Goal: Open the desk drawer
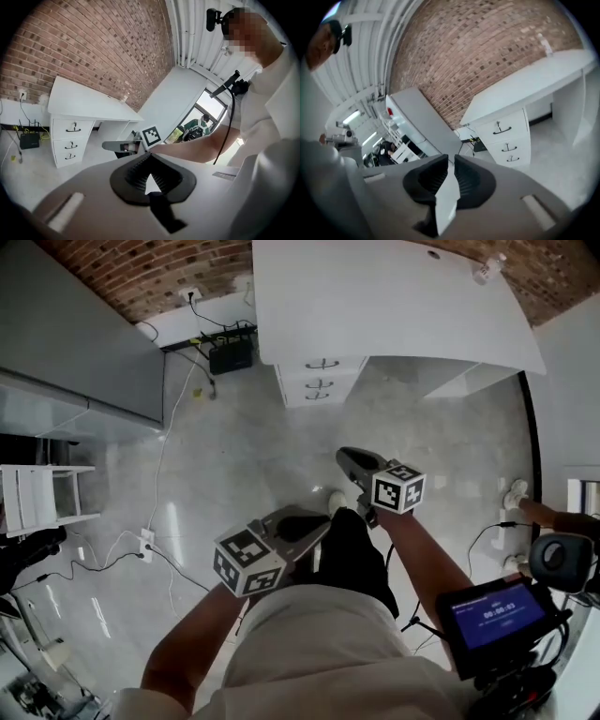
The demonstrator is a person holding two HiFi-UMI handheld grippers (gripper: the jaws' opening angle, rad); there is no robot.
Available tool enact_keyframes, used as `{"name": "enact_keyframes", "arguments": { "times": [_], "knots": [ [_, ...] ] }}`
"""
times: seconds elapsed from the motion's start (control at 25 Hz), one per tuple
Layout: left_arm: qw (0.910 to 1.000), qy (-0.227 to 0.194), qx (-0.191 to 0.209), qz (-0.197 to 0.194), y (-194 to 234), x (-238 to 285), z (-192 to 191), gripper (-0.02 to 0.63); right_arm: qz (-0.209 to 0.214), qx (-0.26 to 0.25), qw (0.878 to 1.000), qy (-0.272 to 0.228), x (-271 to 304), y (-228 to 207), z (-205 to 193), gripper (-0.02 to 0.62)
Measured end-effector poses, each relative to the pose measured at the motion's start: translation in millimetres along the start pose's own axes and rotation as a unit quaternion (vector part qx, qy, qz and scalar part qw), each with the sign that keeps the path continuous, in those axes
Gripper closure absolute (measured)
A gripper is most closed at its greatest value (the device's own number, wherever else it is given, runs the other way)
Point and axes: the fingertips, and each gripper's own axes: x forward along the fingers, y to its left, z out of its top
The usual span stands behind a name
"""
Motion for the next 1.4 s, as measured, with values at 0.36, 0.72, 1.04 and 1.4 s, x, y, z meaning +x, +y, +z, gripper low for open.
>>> {"name": "enact_keyframes", "arguments": {
  "times": [0.36,0.72,1.04,1.4],
  "knots": [
    [0.9988,0.018,-0.004,-0.044,61,47,0,0.601,0.011,0.248,0.962,-0.113,98,-136,3,0.565],
    [0.9983,0.003,-0.021,-0.054,120,83,24,0.600,0.005,0.360,0.912,-0.195,176,-253,19,0.545],
    [0.9983,-0.009,-0.040,-0.041,151,96,27,0.600,-0.004,0.392,0.891,-0.228,223,-313,31,0.528],
    [0.9982,-0.007,-0.048,-0.037,173,99,22,0.601,0.003,0.401,0.882,-0.248,253,-340,46,0.528]
  ]
}}
